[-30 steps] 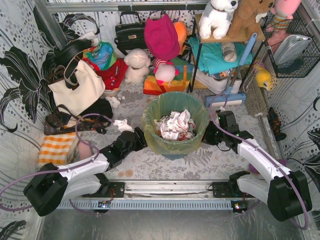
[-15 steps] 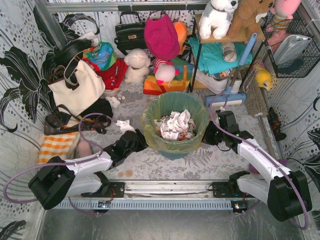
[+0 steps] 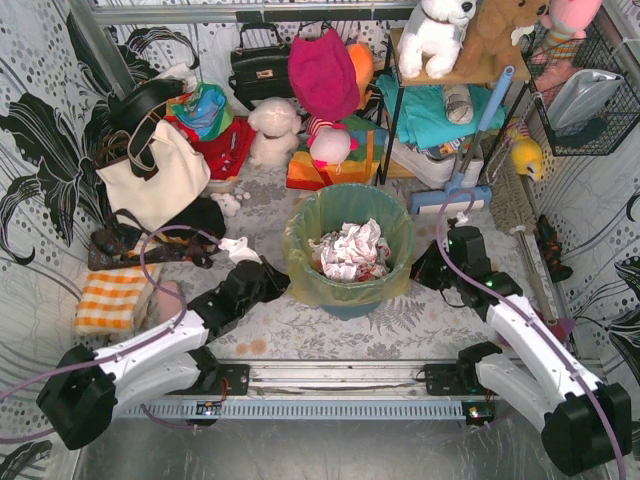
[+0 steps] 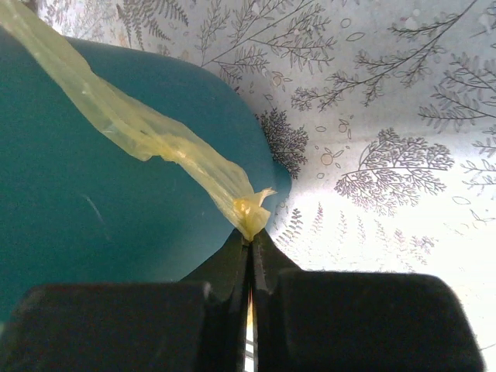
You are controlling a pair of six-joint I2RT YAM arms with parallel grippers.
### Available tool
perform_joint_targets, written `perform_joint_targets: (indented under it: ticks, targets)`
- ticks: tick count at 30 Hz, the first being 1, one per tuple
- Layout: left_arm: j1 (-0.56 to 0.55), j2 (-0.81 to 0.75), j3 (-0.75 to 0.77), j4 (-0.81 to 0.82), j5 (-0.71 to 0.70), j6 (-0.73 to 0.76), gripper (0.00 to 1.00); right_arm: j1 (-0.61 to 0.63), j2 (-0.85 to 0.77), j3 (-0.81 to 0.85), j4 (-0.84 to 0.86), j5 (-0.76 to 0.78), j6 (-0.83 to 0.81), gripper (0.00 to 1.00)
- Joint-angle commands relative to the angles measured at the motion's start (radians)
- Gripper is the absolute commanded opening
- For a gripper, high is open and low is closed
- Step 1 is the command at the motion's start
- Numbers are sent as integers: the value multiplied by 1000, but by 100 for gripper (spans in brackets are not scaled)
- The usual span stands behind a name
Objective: Tie the trash bag
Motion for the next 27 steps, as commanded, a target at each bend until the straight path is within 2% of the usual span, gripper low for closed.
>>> perform_joint_targets:
  ticks: [1, 9, 15, 21, 27]
  targets:
    - [4, -85, 39, -122, -42, -1, 0, -5, -75, -9, -74, 74, 30, 0]
    - [4, -213, 107, -332, 31, 21, 0, -5, -207, 20, -160, 21, 43, 0]
    - [4, -290, 201, -478, 24, 22, 0, -6, -318, 61, -201, 7, 71, 0]
    - [4, -325, 271, -529, 15, 20, 0, -6, -395, 133, -269, 71, 81, 0]
    - [4, -335, 325, -553, -3, 26, 0, -5, -453, 174, -243, 80, 97, 0]
